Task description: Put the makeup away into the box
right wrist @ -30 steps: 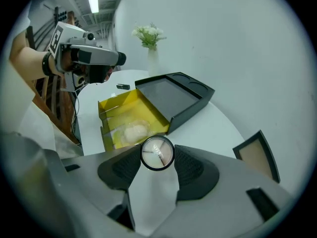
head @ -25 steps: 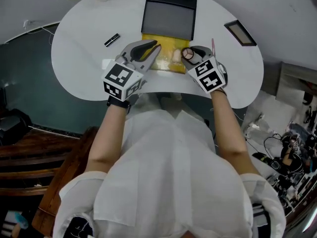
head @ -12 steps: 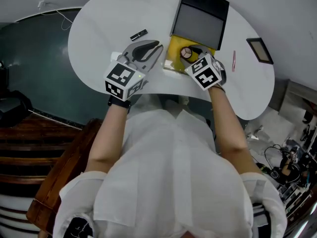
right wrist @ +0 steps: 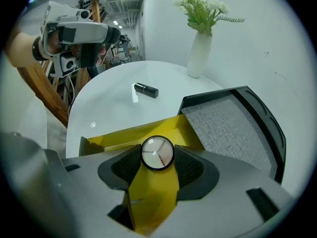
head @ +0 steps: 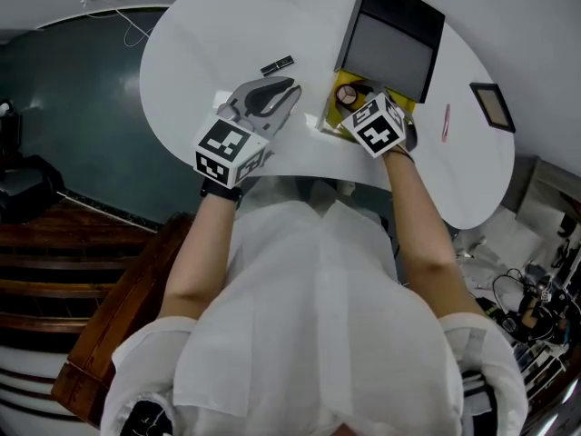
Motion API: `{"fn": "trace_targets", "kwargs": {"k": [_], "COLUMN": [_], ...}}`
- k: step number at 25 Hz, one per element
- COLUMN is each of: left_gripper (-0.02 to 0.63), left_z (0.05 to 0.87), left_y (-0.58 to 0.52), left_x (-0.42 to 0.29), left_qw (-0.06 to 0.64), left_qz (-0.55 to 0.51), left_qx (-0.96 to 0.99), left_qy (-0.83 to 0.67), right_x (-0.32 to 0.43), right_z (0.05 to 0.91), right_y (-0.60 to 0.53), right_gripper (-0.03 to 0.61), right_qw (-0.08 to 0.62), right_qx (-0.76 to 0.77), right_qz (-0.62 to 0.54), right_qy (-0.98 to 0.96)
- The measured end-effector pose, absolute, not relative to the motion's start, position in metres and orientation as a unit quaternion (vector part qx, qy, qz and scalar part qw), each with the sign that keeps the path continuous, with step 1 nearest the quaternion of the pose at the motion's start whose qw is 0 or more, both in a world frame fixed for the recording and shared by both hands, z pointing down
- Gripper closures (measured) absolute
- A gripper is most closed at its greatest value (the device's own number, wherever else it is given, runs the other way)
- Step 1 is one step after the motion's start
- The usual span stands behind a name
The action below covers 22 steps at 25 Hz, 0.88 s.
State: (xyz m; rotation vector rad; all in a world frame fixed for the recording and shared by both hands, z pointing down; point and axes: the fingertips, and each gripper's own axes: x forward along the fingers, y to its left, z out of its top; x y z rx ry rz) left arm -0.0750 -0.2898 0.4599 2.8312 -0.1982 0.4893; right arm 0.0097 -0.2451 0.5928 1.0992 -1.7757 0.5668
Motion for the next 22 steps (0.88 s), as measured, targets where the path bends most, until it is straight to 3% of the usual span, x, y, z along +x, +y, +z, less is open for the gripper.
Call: {"fn": "trace_targets", "kwargs": {"k": [12,22], "left_gripper": [0.558,0.558], "left_z": [0.460,0.445], "left_y": [-0.289,-0.273], "left_x": [-0.072,-0.030], "left_qw": [0.126,0.112], "left_qz": [0.169,0.159], "left_qx": [0.976,0.981], "left_qy": [-0.055,-0.017], "right_x": [0.003,0.035], "right_z": [0.592,0.545], "right_y": [-0.244,-0.230], "right_gripper": [0.367,0.371], "right_qw": [0.453,0.388], "right_qx": [0.450,0.512], "right_qz": [0.240,0.242], "right_qy": [-0.731,-0.727]}}
